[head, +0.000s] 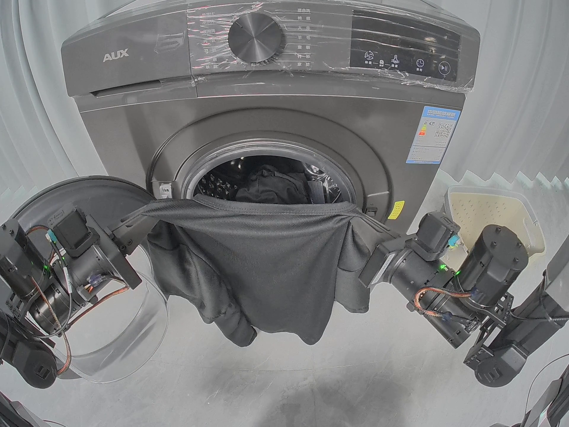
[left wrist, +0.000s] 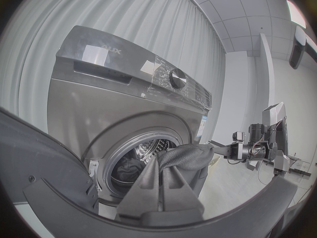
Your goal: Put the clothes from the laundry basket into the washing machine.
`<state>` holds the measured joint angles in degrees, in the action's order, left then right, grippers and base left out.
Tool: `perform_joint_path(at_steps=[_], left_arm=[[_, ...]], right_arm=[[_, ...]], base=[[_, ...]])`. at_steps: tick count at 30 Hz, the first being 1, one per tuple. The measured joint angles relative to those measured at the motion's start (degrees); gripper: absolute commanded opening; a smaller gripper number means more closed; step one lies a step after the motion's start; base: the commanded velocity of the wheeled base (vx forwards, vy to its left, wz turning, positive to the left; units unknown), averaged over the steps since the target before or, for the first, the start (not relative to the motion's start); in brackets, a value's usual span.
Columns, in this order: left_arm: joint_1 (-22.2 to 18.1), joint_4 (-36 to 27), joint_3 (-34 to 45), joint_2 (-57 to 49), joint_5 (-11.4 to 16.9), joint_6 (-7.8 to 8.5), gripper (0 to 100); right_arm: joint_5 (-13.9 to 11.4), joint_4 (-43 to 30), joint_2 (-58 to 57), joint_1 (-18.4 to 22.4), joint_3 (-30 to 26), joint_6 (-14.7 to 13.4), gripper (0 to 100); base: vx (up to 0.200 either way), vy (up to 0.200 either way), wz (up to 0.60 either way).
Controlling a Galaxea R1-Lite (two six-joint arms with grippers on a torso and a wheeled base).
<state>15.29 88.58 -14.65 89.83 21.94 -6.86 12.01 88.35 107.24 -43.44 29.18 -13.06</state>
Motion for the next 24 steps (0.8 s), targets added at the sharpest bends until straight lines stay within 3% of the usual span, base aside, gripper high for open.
perform_joint_path(at_steps=[10, 24], left_arm=[[0.0, 0.0, -0.63, -1.79, 0.02, -1.51, 0], [-0.1, -0.01, -0.48, -2.49, 0.11, -1.48, 0]], right_arm=[[0.02, -0.02, -1.73, -0.17, 0.41, 0.04, 0], [0.04, -0.05, -2.04, -0.79, 0.28, -0.27, 0]], base=[[0.0, 0.0, 0.0], [0.0, 0.0, 0.0]])
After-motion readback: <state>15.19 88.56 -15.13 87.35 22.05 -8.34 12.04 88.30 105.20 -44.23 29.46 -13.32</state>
